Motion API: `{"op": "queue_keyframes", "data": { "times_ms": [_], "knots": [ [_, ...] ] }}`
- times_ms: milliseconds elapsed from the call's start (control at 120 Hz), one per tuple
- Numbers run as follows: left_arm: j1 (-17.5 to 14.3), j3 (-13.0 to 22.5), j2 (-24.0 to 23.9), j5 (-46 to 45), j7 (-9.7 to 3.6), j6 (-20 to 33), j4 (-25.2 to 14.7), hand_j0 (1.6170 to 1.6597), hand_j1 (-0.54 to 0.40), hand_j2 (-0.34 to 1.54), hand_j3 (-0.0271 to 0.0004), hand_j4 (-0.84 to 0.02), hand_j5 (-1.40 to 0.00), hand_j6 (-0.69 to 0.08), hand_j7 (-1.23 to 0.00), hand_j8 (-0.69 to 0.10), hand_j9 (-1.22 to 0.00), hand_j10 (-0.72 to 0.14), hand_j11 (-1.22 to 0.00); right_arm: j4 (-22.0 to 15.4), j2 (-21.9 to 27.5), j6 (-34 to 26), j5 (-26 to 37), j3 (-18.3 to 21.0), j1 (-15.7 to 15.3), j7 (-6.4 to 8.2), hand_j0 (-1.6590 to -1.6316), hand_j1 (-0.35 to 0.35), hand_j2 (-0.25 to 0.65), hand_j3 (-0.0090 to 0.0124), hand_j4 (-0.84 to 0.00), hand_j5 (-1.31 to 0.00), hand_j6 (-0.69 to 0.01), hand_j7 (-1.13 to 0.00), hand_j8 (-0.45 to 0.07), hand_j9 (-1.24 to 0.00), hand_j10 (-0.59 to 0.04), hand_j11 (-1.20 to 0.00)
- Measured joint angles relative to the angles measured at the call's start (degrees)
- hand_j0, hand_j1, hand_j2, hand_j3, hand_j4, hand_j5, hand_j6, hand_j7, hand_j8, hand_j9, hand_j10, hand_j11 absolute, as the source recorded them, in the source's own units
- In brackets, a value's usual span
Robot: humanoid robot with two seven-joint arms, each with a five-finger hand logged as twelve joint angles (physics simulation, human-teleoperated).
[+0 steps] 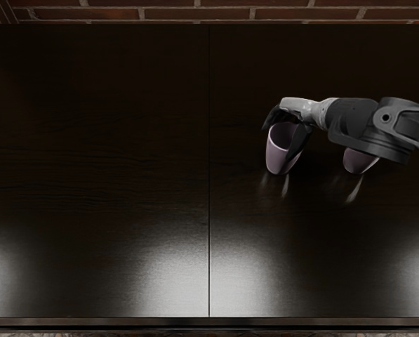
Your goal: Pick up cup and place in cup with right hand
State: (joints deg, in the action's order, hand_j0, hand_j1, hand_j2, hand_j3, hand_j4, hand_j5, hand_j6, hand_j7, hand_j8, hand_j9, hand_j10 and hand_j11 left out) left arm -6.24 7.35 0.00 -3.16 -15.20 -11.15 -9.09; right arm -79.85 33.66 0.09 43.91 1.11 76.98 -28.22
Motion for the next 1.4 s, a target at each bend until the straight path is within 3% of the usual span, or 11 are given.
{"op": "queue_keyframes", "data": {
  "times_ms": [275, 550, 892, 1100, 1150, 1192, 1208, 1233, 1283, 1300, 1400],
  "knots": [
    [0.0, 0.0, 0.0, 0.0, 0.0, 0.0, 0.0, 1.6581, 0.349, 0.0, -0.0001, 0.0, 0.0, 0.0, 0.0, 0.0, 0.0, 0.0, 0.0, 0.0, 1.5, 5.4, -2.9, -4.4, 0.4, 0.01, -1.6554, 0.087, 0.095, -0.0006, -0.472, -0.59, -0.418, -0.6, -0.299, -0.6, -0.352, -0.6],
    [0.0, 0.0, 0.0, 0.0, 0.0, 0.0, 0.0, 1.6581, 0.349, 0.0, 0.0, 0.0, 0.0, 0.0, 0.0, 0.0, 0.0, 0.0, 0.0, 0.3, 6.9, 12.3, -5.4, -9.0, 1.3, -0.06, -1.6562, 0.083, 0.095, 0.0002, -0.455, -0.61, -0.419, -0.6, -0.296, -0.62, -0.348, -0.61],
    [0.0, 0.0, 0.0, 0.0, 0.0, 0.0, 0.0, 1.6581, 0.349, 0.0, 0.0, 0.0, 0.0, 0.0, 0.0, 0.0, 0.0, 0.0, 0.0, 0.0, 14.3, 19.8, -10.9, -9.7, 6.0, -0.14, -1.6576, 0.102, 0.143, 0.0, -0.451, -0.62, -0.416, -0.61, -0.287, -0.62, -0.343, -0.62],
    [0.0, 0.0, 0.0, 0.0, 0.0, 0.0, 0.0, 1.6581, 0.349, 0.0, 0.0001, 0.0, 0.0, 0.0, 0.0, 0.0, 0.0, 0.0, 0.0, -0.6, 20.8, 25.2, -12.6, -9.7, 8.4, -0.16, -1.6582, 0.117, 0.198, 0.0014, -0.453, -0.64, -0.411, -0.62, -0.284, -0.64, -0.338, -0.64],
    [0.0, 0.0, 0.0, 0.0, 0.0, 0.0, 0.0, 1.6581, 0.349, 0.0, 0.0001, 0.0, 0.0, 0.0, 0.0, 0.0, 0.0, 0.0, 0.0, -0.7, 22.3, 26.2, -12.8, -9.7, 8.9, -0.16, -1.6581, 0.122, 0.218, -0.0001, -0.456, -0.64, -0.411, -0.62, -0.29, -0.64, -0.34, -0.64],
    [0.0, 0.0, 0.0, 0.0, 0.0, 0.0, 0.0, 1.6581, 0.349, 0.0, 0.0001, 0.0, 0.0, 0.0, 0.0, 0.0, 0.0, 0.0, 0.0, -0.8, 23.5, 26.9, -12.9, -9.7, 9.2, -0.14, -1.6582, 0.126, 0.237, 0.0005, -0.455, -0.65, -0.412, -0.62, -0.295, -0.64, -0.345, -0.64],
    [0.0, 0.0, 0.0, 0.0, 0.0, 0.0, 0.0, 1.6581, 0.349, 0.0, 0.0001, 0.0, 0.0, 0.0, 0.0, 0.0, 0.0, 0.0, 0.0, -0.8, 23.9, 27.2, -13.0, -9.7, 9.4, -0.14, -1.6581, 0.129, 0.254, -0.0013, -0.457, -0.65, -0.423, -0.62, -0.298, -0.64, -0.345, -0.64],
    [0.0, 0.0, 0.0, 0.0, 0.0, 0.0, 0.0, 1.6581, 0.349, 0.0, 0.0001, 0.0, 0.0, 0.0, 0.0, 0.0, 0.0, 0.0, 0.0, -0.8, 24.5, 27.5, -13.0, -9.7, 9.6, -0.12, -1.6582, 0.134, 0.271, 0.0006, -0.457, -0.65, -0.423, -0.62, -0.288, -0.64, -0.342, -0.64],
    [0.0, 0.0, 0.0, 0.0, 0.0, 0.0, 0.0, 1.6581, 0.349, 0.0, 0.0001, 0.0, 0.0, 0.0, 0.0, 0.0, 0.0, 0.0, 0.0, -0.8, 25.5, 28.0, -13.0, -9.7, 9.9, -0.1, -1.6583, 0.145, 0.313, 0.0003, -0.458, -0.65, -0.422, -0.63, -0.292, -0.64, -0.342, -0.64],
    [0.0, 0.0, 0.0, 0.0, 0.0, 0.0, 0.0, 1.6581, 0.349, 0.0, 0.0001, 0.0, 0.0, 0.0, 0.0, 0.0, 0.0, 0.0, 0.0, -0.8, 25.8, 28.2, -13.0, -9.7, 10.0, -0.1, -1.6582, 0.144, 0.303, 0.0013, -0.457, -0.65, -0.425, -0.63, -0.291, -0.64, -0.341, -0.64],
    [0.0, 0.0, 0.0, 0.0, 0.0, 0.0, 0.0, 1.6581, 0.349, 0.0, 0.0, 0.0, 0.0, 0.0, 0.0, 0.0, 0.0, 0.0, 0.0, -0.8, 27.1, 28.7, -13.0, -9.7, 10.5, -0.09, -1.6577, 0.119, 0.21, 0.0004, -0.46, -0.65, -0.417, -0.63, -0.29, -0.65, -0.33, -0.65]
  ]
}}
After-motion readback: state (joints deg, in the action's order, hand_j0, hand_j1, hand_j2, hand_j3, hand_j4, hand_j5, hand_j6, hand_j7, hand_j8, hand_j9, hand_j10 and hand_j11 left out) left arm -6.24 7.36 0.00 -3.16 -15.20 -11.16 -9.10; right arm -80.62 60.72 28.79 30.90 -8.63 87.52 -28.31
